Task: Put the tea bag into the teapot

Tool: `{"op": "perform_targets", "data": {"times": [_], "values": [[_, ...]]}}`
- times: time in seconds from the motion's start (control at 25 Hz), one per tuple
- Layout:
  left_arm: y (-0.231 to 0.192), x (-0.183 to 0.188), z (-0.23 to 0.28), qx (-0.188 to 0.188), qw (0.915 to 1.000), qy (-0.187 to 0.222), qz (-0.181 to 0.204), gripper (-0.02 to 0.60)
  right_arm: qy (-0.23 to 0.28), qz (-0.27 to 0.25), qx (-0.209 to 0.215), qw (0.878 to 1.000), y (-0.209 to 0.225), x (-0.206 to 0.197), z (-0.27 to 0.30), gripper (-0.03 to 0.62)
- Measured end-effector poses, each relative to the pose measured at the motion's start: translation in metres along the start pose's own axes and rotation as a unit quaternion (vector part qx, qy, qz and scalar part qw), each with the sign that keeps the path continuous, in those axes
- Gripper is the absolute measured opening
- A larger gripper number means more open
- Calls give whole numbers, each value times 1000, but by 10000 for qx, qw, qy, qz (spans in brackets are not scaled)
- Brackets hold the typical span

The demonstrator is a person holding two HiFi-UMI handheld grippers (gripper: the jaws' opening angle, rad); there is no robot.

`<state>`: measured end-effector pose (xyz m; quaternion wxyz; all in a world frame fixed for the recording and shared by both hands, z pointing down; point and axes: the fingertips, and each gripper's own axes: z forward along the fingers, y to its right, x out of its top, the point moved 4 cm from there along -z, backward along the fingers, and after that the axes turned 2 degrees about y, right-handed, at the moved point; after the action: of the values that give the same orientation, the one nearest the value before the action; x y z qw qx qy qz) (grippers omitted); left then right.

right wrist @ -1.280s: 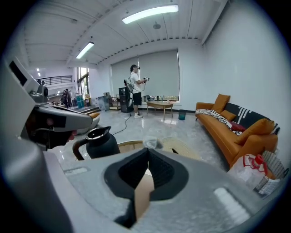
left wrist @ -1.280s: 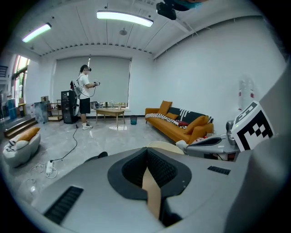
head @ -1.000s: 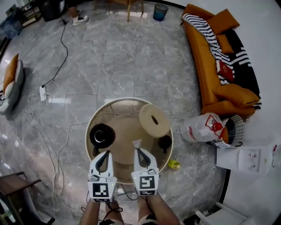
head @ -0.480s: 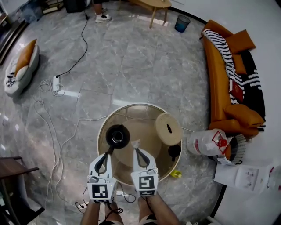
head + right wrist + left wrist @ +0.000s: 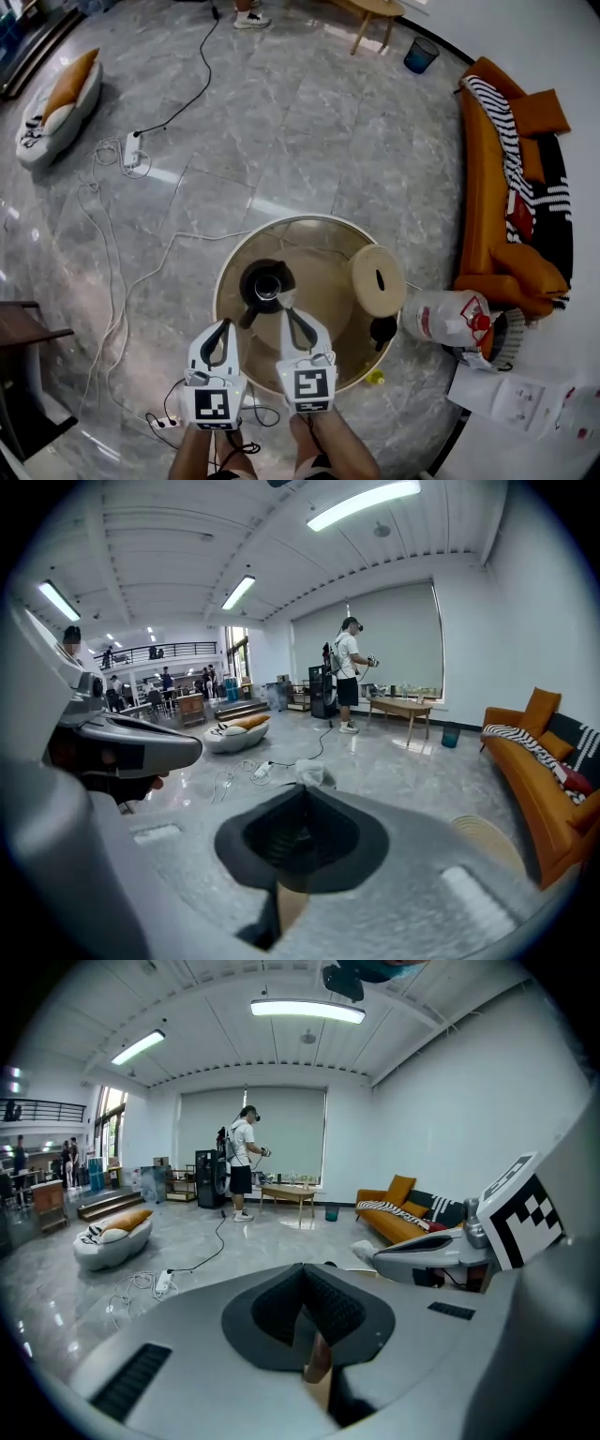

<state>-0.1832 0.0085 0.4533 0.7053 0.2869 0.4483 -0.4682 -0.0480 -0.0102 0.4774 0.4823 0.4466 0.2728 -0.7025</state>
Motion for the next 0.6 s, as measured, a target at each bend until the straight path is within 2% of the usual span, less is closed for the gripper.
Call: {"op": "perform_targets", "data": {"times": [0.16,0.28,0.6], "values": [[-8,-11,2,141,9996,-78,-252,17,-90,-30,145,9998,-8,-10,15,3],[-17,-21,5,171,9997,-91,-138,17,-135,-70,228,9996,-13,-17,26,3],[-28,-34,11,293,9992,-143,-223,17,-217,-129,323,9992,-18,-29,46,3]]}}
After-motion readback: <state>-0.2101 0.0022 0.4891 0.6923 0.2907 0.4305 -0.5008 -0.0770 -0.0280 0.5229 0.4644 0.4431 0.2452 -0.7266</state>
